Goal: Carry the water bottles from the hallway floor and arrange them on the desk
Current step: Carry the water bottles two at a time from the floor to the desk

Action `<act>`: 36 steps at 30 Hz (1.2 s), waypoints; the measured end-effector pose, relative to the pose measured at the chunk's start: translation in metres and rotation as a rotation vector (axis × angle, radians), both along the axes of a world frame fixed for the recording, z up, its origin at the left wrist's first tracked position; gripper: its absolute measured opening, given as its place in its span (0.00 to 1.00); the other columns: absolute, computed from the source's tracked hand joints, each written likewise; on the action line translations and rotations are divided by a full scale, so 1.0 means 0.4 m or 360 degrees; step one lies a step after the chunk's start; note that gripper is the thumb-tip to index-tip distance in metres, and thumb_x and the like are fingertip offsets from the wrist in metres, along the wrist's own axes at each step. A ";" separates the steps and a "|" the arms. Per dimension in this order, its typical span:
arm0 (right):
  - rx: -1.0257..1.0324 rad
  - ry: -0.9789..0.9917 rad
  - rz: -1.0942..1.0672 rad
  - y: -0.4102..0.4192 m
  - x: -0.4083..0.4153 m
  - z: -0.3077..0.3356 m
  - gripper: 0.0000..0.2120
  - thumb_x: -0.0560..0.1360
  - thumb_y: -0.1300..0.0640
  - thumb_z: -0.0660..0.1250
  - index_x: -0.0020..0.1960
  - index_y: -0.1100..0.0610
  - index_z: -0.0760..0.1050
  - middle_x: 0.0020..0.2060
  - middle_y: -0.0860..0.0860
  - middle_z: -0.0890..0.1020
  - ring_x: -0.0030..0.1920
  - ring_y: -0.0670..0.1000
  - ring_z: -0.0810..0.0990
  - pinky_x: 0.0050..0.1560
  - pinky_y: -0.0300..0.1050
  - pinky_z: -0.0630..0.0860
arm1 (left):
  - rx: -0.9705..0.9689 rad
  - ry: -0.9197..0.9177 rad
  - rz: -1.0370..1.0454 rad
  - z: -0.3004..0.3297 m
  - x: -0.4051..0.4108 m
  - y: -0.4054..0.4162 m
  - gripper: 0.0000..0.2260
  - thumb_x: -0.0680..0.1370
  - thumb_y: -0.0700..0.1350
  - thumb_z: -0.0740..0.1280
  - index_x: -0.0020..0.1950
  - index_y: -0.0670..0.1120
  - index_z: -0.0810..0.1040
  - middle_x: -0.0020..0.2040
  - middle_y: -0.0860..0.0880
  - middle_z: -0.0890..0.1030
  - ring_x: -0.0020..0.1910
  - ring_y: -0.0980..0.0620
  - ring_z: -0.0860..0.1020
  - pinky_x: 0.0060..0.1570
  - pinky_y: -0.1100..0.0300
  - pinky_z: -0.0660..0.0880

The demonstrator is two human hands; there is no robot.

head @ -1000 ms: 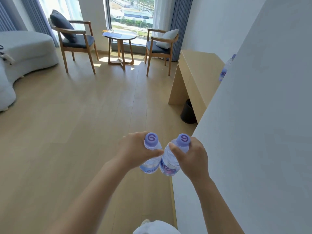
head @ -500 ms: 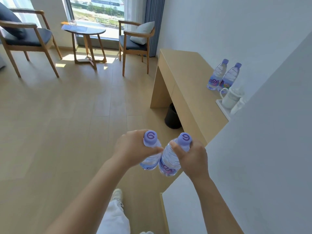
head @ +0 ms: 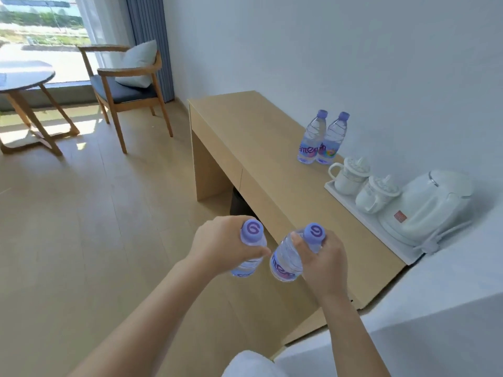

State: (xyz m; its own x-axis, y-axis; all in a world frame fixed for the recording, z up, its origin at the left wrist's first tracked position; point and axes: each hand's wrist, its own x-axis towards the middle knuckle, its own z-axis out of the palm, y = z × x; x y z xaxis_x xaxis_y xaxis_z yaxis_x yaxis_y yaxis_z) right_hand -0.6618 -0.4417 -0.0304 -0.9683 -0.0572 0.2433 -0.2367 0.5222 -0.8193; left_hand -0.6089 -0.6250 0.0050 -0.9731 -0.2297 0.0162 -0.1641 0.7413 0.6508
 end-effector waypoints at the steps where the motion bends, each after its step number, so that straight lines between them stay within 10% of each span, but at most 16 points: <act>1: -0.0004 0.0012 -0.0043 -0.006 -0.025 0.002 0.11 0.71 0.49 0.70 0.42 0.57 0.77 0.38 0.51 0.79 0.42 0.52 0.77 0.40 0.45 0.73 | 0.0025 0.0000 -0.0020 -0.004 -0.036 -0.011 0.12 0.64 0.57 0.71 0.34 0.52 0.72 0.26 0.57 0.70 0.28 0.57 0.66 0.30 0.65 0.63; 36: -0.0321 -0.0251 -0.1130 -0.191 -0.802 -0.024 0.08 0.72 0.53 0.70 0.44 0.57 0.76 0.40 0.50 0.82 0.44 0.49 0.80 0.46 0.46 0.75 | 0.0069 -0.0309 -0.1166 -0.051 -1.109 -0.095 0.13 0.66 0.58 0.72 0.41 0.52 0.75 0.36 0.55 0.78 0.37 0.52 0.76 0.36 0.58 0.70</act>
State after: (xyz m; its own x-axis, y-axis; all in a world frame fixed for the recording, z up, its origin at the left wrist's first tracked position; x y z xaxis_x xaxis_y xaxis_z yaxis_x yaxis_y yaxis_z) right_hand -0.9826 -0.5182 -0.0401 -0.7800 0.6246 0.0383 0.2291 0.3419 -0.9114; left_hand -1.0527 -0.6629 -0.0153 -0.8616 0.4800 -0.1652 0.2457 0.6791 0.6917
